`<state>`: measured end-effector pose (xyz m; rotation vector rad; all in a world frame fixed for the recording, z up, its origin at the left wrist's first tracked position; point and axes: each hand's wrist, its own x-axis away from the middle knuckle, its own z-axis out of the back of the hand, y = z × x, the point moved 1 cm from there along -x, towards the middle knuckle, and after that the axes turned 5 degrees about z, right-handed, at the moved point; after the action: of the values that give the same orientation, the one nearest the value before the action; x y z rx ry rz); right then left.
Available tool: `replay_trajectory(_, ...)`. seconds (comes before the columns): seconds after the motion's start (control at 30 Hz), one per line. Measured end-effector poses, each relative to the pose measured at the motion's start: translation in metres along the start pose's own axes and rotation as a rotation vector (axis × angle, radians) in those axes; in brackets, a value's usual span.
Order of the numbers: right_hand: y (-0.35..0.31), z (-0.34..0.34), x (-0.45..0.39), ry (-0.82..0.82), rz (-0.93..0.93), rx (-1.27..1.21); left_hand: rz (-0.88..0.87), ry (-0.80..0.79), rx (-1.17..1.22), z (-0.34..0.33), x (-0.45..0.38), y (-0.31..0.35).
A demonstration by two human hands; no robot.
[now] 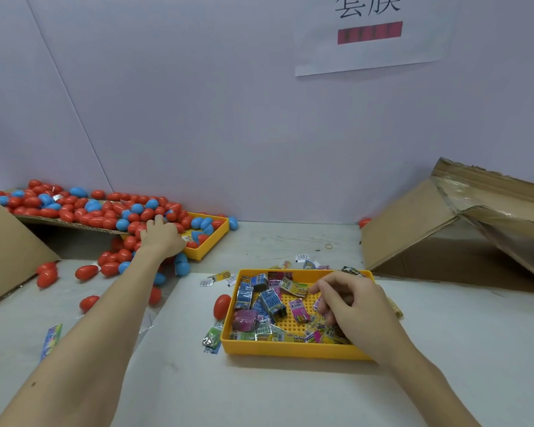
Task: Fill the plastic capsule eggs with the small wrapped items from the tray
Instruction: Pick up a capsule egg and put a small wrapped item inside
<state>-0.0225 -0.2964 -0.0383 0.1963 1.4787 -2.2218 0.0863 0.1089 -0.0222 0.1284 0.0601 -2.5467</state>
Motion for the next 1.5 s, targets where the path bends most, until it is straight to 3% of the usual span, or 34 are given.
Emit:
replay_trajectory(0.17,0.0,0.0,0.0,0.008,-0.008,0.007,0.032,-0.123,-0.061,-0.002,0.0,0.0)
replay_trajectory(0.27,0.001,0.0,0.0,0.004,-0.013,0.008,-0.036,-0.079,-0.063,0.004,0.001,0.004)
replay_trajectory(0.5,0.001,0.001,0.0,0.013,-0.015,-0.003,-0.201,0.158,0.33,0.003,0.03,0.009)
replay_trajectory(0.73,-0.002,0.002,0.001,0.011,-0.017,0.014,-0.243,0.326,0.802,0.029,0.1,0.03)
replay_trajectory(0.8,-0.003,0.001,0.001,0.019,-0.007,0.031,-0.194,0.208,1.079,0.04,0.138,0.042)
replay_trajectory(0.87,-0.003,-0.002,0.0,0.03,0.015,0.057,-0.241,-0.035,1.327,0.047,0.176,0.06)
replay_trajectory(0.93,-0.006,-0.004,0.003,0.036,0.09,0.125,-0.333,-0.14,1.378,0.045,0.207,0.078)
replay_trajectory(1.03,-0.014,-0.009,0.008,0.03,0.252,0.183,-0.4,-0.108,1.32,0.036,0.237,0.097)
replay_trajectory(1.13,-0.021,-0.014,0.01,0.077,0.363,0.269,-0.487,-0.192,1.326,0.033,0.246,0.102)
replay_trajectory(1.37,-0.027,-0.012,0.01,0.203,0.393,0.289,-0.515,-0.282,1.374,0.035,0.24,0.079)
replay_trajectory(1.43,-0.024,-0.011,0.009,0.16,0.368,0.355,-0.459,-0.301,1.436,0.035,0.239,0.077)
replay_trajectory(1.5,-0.019,-0.011,0.008,-0.009,0.309,0.425,-0.412,-0.305,1.503,0.036,0.237,0.076)
